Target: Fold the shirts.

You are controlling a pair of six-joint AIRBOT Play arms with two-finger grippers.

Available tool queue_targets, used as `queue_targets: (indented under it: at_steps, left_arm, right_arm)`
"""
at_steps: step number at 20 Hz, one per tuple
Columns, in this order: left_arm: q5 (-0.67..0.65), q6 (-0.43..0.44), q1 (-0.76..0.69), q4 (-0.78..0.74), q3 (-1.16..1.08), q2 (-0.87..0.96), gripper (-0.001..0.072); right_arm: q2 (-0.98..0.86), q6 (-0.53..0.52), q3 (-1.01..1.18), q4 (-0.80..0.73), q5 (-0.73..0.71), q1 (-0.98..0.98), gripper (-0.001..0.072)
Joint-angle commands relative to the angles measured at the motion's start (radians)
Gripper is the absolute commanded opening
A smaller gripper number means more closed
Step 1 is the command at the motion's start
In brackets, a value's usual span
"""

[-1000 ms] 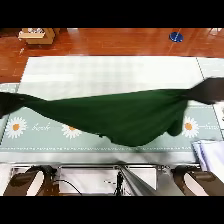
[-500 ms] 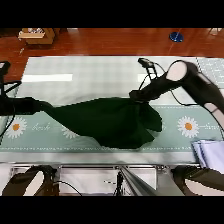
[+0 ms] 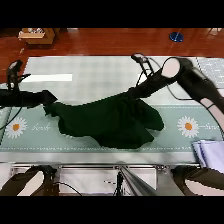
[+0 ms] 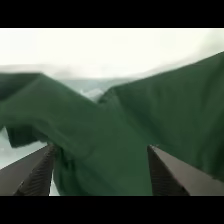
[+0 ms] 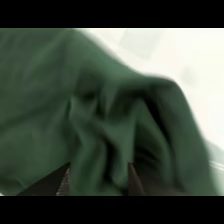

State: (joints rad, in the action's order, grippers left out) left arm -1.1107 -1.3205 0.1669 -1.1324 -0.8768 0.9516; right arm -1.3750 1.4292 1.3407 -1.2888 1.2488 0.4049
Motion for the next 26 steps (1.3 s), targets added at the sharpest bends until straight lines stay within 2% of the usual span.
queue_targets:
  at_steps: [1, 2, 3, 5, 8, 12, 16, 23, 26]
  left_arm:
    - [-0.146, -0.013, 0.029, -0.100, -0.080, 0.011, 0.0686]
    - [-0.217, -0.031, 0.040, -0.102, -0.085, 0.011, 0.0686]
    - [-0.284, -0.060, 0.038, -0.097, -0.074, 0.010, 0.0686]
    - [-0.369, -0.072, 0.010, -0.027, -0.006, 0.009, 0.0687]
    - [-0.375, -0.062, -0.075, 0.168, 0.159, 0.004, 0.0687]
    - [-0.246, -0.054, -0.253, 0.296, 0.311, 0.005, 0.0686]
    - [-0.078, -0.142, -0.427, 0.311, 0.362, 0.022, 0.0687]
    - [0.002, -0.150, -0.629, 0.359, 0.362, 0.193, 0.0687]
    - [0.094, -0.150, -0.664, 0.415, 0.362, 0.243, 0.0687]
  right_arm:
    - [0.088, -0.066, 0.091, -0.410, 0.256, 0.000, 0.0456]
    - [0.132, -0.018, 0.091, -0.534, 0.283, -0.011, 0.0451]
    - [0.167, 0.029, 0.091, -0.574, 0.281, -0.035, 0.0451]
    - [0.222, 0.089, 0.077, -0.524, 0.224, -0.124, 0.0451]
    - [0.259, 0.079, -0.033, -0.436, 0.181, -0.287, 0.0451]
    - [0.263, 0.003, -0.214, -0.301, 0.168, -0.476, 0.0451]
    - [0.263, -0.026, -0.333, -0.143, 0.109, -0.582, 0.0451]
    - [0.263, -0.039, -0.413, -0.138, 0.085, -0.591, 0.0451]
    - [0.263, -0.047, -0.440, -0.137, 0.085, -0.591, 0.0451]
